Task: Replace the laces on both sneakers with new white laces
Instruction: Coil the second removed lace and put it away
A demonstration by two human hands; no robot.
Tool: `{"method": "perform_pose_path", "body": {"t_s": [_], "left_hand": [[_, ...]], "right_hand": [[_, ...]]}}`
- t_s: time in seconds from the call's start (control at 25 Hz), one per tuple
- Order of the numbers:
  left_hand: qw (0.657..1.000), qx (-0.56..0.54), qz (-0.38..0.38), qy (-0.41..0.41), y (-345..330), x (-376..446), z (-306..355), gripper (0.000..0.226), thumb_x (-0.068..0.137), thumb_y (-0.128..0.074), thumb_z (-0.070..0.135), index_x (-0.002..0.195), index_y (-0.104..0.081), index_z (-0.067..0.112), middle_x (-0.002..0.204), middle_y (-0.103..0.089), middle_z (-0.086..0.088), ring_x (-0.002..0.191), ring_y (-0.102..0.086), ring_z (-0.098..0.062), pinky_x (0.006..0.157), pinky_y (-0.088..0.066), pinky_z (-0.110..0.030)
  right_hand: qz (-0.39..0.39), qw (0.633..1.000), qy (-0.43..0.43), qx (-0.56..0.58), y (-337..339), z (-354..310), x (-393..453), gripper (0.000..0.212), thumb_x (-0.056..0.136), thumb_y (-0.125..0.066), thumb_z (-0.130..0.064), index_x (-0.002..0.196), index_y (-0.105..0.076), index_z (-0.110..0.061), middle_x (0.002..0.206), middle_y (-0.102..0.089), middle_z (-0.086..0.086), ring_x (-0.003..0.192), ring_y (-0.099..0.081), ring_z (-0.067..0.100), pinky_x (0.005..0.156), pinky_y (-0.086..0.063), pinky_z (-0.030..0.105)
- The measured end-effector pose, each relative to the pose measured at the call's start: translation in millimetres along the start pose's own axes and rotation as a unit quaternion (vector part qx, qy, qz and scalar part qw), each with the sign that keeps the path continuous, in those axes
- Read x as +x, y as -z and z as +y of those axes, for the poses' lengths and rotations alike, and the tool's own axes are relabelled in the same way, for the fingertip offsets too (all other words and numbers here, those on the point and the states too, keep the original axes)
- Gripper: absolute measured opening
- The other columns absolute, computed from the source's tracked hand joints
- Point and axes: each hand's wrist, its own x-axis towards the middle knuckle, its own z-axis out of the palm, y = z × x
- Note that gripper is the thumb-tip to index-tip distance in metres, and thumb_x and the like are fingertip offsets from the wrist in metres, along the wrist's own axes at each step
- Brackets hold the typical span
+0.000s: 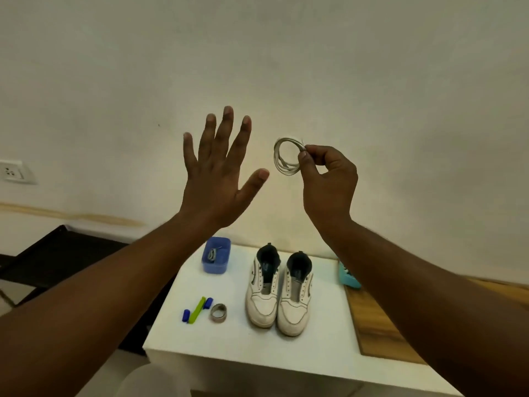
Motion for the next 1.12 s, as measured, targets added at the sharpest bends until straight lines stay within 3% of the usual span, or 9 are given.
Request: {"method": "perform_pose_path", "body": {"t_s": [0.12,0.24,0.36,0.52,0.6,0.68,0.88,1.0,1.12], "left_hand": [[0.961,-0.248,-0.059,0.108,-28,-4,-41,0.078,0.095,-0.006,0.074,0.162,-0.013,0.033,0.169,-0.008,0.011,0.155,-0.003,-0.007,0.127,-0.002,-0.044],[0.849,-0.426,-0.146,0.276,-66,-21,-69,0.072,0.098,-0.01,0.067,0.159,-0.027,0.032,0.162,-0.021,0.018,0.149,-0.017,-0.001,0.122,-0.009,-0.027],[0.709,-0.534,-0.213,0.409,-116,-50,-99,0.079,0.098,-0.007,0.07,0.158,-0.032,0.024,0.164,-0.031,0.003,0.152,-0.025,-0.016,0.126,-0.014,-0.039],[0.6,-0.58,-0.221,0.505,-177,-81,-136,0.079,0.101,-0.009,0.066,0.149,-0.043,0.013,0.153,-0.045,-0.001,0.141,-0.042,-0.018,0.118,-0.028,-0.037],[0.575,-0.575,-0.218,0.539,-206,-92,-149,0.07,0.102,-0.011,0.065,0.111,-0.061,0.017,0.113,-0.059,0.003,0.102,-0.056,-0.01,0.094,-0.041,-0.029],[0.56,-0.568,-0.227,0.559,-227,-97,-156,0.064,0.099,-0.013,0.07,0.087,-0.055,0.023,0.089,-0.051,0.005,0.079,-0.048,-0.006,0.076,-0.04,-0.024],[0.534,-0.572,-0.251,0.57,-279,-99,-160,0.071,0.097,-0.012,0.073,0.108,-0.064,0.025,0.098,-0.074,0.005,0.128,-0.052,-0.021,0.116,-0.031,-0.038],[0.523,-0.575,-0.266,0.57,-286,-90,-156,0.087,0.097,-0.012,0.072,0.144,-0.051,0.01,0.142,-0.059,-0.009,0.144,-0.042,-0.026,0.119,-0.027,-0.039],[0.515,-0.573,-0.266,0.579,-294,-87,-161,0.089,0.098,-0.012,0.072,0.152,-0.039,0.006,0.146,-0.052,-0.009,0.144,-0.042,-0.028,0.104,-0.038,-0.037]], "right_hand": [[-0.038,0.997,-0.053,-0.049,-48,31,-12,0.005,0.091,-0.072,-0.03,0.09,-0.073,-0.034,0.083,-0.072,-0.02,0.086,-0.068,0.001,0.094,-0.054,0.047],[-0.116,0.97,-0.135,-0.163,-96,78,-41,0.009,0.091,-0.07,-0.036,0.083,-0.068,-0.038,0.076,-0.067,-0.022,0.082,-0.067,0.003,0.096,-0.052,0.047],[-0.185,0.925,-0.195,-0.268,-133,128,-76,0.012,0.094,-0.068,-0.035,0.082,-0.065,-0.035,0.072,-0.063,-0.018,0.081,-0.066,0.011,0.091,-0.049,0.04],[-0.267,0.86,-0.286,-0.329,-174,201,-108,0.009,0.095,-0.064,-0.038,0.095,-0.069,-0.029,0.092,-0.071,-0.008,0.087,-0.067,0.02,0.082,-0.048,0.033],[-0.296,0.84,-0.303,-0.34,-191,229,-118,0.007,0.095,-0.062,-0.035,0.097,-0.067,-0.031,0.098,-0.072,-0.006,0.094,-0.067,0.023,0.093,-0.049,0.037],[-0.315,0.831,-0.284,-0.359,-203,249,-123,0.005,0.097,-0.058,-0.032,0.095,-0.063,-0.032,0.095,-0.069,-0.006,0.096,-0.065,0.023,0.103,-0.044,0.043],[-0.36,0.798,-0.215,-0.433,-229,280,-130,0.015,0.096,-0.055,-0.025,0.105,-0.067,-0.028,0.097,-0.069,-0.004,0.103,-0.065,0.021,0.122,-0.016,0.047],[-0.367,0.788,-0.182,-0.459,-239,293,-136,0.011,0.096,-0.054,-0.025,0.099,-0.064,-0.028,0.089,-0.066,-0.005,0.101,-0.065,0.023,0.122,-0.012,0.051],[-0.396,0.765,-0.111,-0.496,-244,307,-144,0.006,0.093,-0.059,-0.026,0.098,-0.06,-0.029,0.092,-0.066,-0.004,0.104,-0.063,0.025,0.123,-0.013,0.056]]}}
